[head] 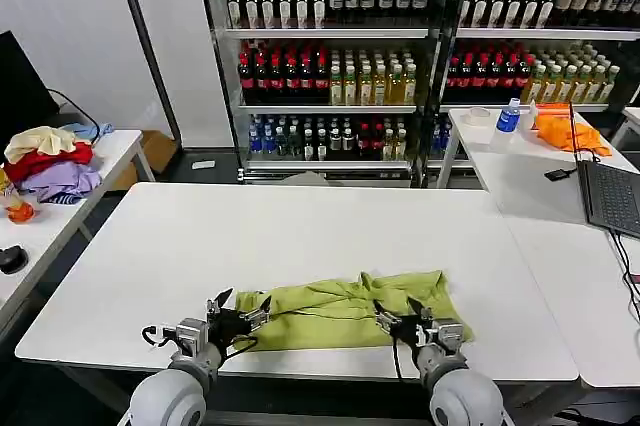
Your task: Fold and organize the clothes.
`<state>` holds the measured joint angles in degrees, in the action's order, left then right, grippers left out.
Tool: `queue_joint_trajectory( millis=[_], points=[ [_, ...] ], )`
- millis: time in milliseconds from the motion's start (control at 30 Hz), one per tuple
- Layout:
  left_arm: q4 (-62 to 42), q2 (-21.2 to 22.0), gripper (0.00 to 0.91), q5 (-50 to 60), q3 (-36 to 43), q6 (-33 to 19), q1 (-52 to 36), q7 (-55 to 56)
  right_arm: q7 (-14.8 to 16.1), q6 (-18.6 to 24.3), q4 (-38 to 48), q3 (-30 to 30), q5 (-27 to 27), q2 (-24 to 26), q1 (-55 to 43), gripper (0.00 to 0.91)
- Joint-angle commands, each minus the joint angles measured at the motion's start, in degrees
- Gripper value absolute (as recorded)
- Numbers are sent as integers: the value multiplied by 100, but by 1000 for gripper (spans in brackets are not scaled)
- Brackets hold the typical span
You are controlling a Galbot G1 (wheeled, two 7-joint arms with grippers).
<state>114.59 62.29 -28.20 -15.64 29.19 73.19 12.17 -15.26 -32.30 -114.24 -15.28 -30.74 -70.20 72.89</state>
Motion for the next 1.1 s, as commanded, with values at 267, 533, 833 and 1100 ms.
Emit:
queue_joint_trajectory(
  millis=[267,533,833,1100],
  points=[
    [23,-17,907,10,-15,-10,71,6,-32,101,-57,-104,-218,-75,88,0],
    [75,-40,907,3,-34,-16,121,5,10,104,-610,-493,-244,63,325,0],
    [-21,-2,907,3,41,-16,17,5,128,122,-877,-1173,-323,374,736,0],
    [-148,39,907,4,113,-8,-102,4,256,115,-1069,-1521,-296,493,1020,0]
  ],
)
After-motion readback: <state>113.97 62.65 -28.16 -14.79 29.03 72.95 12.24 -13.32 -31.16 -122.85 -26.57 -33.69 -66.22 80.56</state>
